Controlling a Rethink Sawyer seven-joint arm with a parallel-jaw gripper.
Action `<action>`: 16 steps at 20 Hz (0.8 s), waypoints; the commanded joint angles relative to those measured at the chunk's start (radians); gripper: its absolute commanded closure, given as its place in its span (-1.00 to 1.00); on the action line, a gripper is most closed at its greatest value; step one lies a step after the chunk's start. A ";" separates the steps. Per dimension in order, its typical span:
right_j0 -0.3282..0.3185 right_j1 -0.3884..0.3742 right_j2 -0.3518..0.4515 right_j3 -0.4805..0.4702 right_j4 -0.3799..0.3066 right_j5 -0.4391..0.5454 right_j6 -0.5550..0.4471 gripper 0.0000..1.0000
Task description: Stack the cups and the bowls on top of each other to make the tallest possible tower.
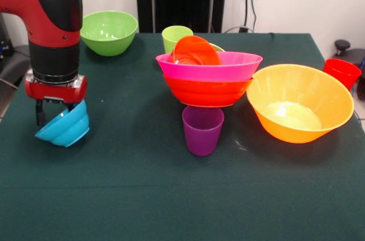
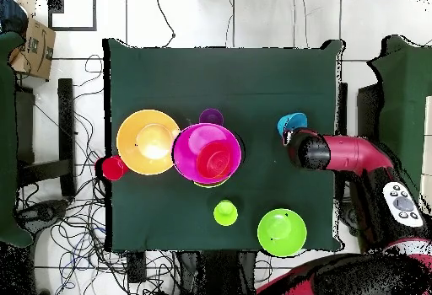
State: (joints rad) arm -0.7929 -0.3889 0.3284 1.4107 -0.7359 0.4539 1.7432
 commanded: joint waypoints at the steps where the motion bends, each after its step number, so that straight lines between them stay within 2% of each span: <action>1: 0.028 0.032 0.033 -0.044 -0.086 0.065 -0.207 -1.00; 16: 0.035 0.038 0.026 -0.035 -0.085 0.053 -0.183 -1.00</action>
State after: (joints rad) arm -0.7928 -0.3781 0.3285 1.4107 -0.7357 0.4537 1.7432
